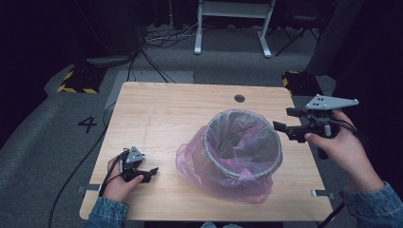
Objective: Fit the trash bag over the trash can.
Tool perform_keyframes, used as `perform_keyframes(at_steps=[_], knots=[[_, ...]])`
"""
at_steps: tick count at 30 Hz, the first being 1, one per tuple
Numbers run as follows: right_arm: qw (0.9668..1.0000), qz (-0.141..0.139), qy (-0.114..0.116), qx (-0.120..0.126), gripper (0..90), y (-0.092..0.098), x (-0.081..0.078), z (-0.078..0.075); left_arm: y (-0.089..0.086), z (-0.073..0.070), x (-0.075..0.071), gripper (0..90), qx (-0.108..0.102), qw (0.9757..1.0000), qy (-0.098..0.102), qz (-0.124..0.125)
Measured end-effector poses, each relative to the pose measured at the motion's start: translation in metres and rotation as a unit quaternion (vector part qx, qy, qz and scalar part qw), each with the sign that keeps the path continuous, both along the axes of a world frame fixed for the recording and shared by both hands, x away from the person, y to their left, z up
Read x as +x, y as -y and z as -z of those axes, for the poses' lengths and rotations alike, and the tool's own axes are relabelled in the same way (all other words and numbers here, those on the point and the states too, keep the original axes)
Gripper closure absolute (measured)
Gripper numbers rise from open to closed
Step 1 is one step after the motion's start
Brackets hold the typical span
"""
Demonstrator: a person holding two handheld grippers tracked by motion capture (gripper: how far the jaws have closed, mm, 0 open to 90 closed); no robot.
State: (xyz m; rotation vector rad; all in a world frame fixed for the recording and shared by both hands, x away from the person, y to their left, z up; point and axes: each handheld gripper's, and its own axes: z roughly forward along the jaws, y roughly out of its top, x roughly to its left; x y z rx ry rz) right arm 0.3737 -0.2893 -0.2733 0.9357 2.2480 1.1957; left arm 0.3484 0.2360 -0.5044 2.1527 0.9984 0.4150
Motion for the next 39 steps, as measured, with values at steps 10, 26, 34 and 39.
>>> perform_keyframes(at_steps=[10, 26, 34, 39], knots=[[0.9989, 0.046, -0.007, -0.006, 28.1, 0.037, -0.009, 0.016, -0.003, 0.0, 0.001, 21.2, 0.001, 1.0, 0.0, 0.005], [0.9978, 0.065, -0.012, 0.007, 26.2, 0.072, -0.019, 0.052, -0.008, 0.0, 0.001, 22.2, 0.001, 1.0, 0.003, 0.002], [0.9961, 0.086, -0.017, 0.001, 25.8, 0.083, -0.022, 0.084, -0.008, 0.0, 0.001, 22.2, 0.001, 1.0, 0.003, 0.003], [0.996, 0.087, -0.022, -0.002, 25.1, 0.086, -0.026, 0.104, -0.008, 0.0, 0.001, 22.1, 0.0, 1.0, 0.002, 0.003]])
